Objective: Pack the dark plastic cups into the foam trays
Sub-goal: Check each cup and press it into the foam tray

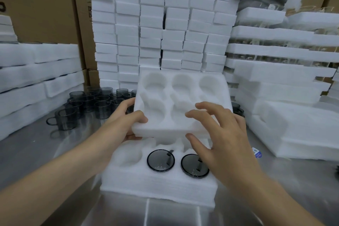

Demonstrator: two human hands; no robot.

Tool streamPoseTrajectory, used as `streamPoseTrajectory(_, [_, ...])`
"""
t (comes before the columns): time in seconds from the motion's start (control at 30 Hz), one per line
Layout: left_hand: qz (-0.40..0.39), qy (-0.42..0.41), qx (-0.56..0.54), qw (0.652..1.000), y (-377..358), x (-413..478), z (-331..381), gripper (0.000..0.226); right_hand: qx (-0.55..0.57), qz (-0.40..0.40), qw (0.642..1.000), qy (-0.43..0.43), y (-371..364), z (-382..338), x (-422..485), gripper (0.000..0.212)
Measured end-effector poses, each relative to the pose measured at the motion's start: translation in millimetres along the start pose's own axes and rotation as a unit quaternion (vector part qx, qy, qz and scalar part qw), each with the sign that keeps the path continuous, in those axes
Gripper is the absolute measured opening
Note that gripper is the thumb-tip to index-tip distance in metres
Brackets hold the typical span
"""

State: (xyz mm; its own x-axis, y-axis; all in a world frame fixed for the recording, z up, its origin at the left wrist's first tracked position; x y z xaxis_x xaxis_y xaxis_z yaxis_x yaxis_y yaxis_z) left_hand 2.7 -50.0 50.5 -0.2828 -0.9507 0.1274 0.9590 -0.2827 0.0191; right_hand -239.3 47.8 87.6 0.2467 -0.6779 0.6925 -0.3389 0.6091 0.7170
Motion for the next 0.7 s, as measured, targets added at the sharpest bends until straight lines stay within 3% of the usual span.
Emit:
streamPoseTrajectory(0.17, [-0.022, 0.008, -0.021, 1.0, -8.2, -2.6, 3.9, 0.053, 0.022, 0.011, 1.0, -0.01, 3.9, 2.8, 0.5, 0.022])
streamPoseTrajectory(0.47, [0.016, 0.001, -0.046, 0.999, -6.2, -6.0, 5.0, 0.045, 0.025, 0.009, 1.0, -0.013, 2.9, 1.6, 1.7, 0.024])
streamPoseTrajectory(0.57, [0.024, -0.002, -0.045, 0.999, -5.9, -5.5, 5.9, 0.029, 0.005, 0.018, 1.0, -0.007, 4.4, 8.0, 3.3, 0.02])
streamPoseTrajectory(0.7, [0.039, 0.005, -0.061, 0.997, -5.0, -6.5, 8.4, 0.033, -0.023, 0.047, 0.998, -0.045, 15.5, 33.1, 8.1, 0.016])
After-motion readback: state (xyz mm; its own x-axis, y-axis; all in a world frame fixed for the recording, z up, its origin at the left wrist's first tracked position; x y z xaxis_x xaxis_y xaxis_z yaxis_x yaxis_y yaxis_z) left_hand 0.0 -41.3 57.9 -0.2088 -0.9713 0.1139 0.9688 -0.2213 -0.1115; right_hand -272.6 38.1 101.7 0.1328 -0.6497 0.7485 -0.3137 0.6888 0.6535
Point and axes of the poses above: each hand's wrist, its own x-axis towards the middle knuckle, its own y-axis out of the back of the hand, z = x × y, the point moved 6 cm from there along x, towards the middle knuckle, and after that the axes turned 8 degrees about -z, right-handed, at the moved point
